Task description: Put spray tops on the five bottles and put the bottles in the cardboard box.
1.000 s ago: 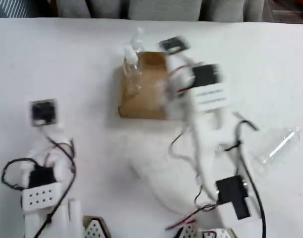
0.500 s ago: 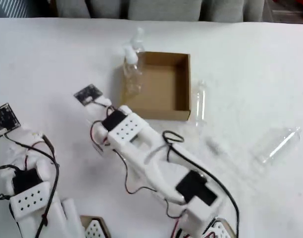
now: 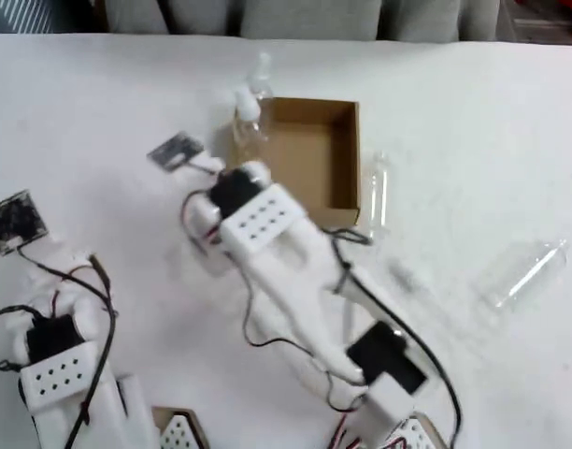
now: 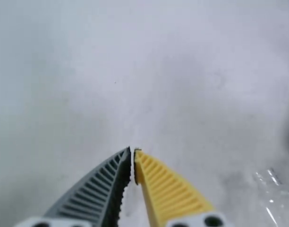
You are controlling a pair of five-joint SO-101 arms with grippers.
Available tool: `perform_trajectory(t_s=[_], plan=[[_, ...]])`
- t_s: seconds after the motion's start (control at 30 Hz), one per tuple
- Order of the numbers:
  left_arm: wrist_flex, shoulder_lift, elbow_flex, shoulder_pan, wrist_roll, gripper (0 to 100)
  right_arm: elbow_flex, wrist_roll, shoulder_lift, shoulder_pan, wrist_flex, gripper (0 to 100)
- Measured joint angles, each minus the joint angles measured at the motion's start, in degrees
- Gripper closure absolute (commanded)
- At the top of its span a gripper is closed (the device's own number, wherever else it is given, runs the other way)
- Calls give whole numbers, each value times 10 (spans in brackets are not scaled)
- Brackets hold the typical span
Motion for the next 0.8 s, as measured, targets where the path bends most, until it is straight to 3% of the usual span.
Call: perform_trajectory(t_s=[0.1,0.3,0.53,0.7,0.8], plan=[[4,0,-13,46,0,972,6,17,-56,47,28,981],[40,0,-56,166,0,972,117,32,-136,143,4,971],[57,1,-68,277,0,965,217,34,-167,171,-73,971],[41,65,-72,332,5,825,219,35,-167,171,-77,971],[31,136,-98,352,53,762,219,35,-167,171,-77,971]])
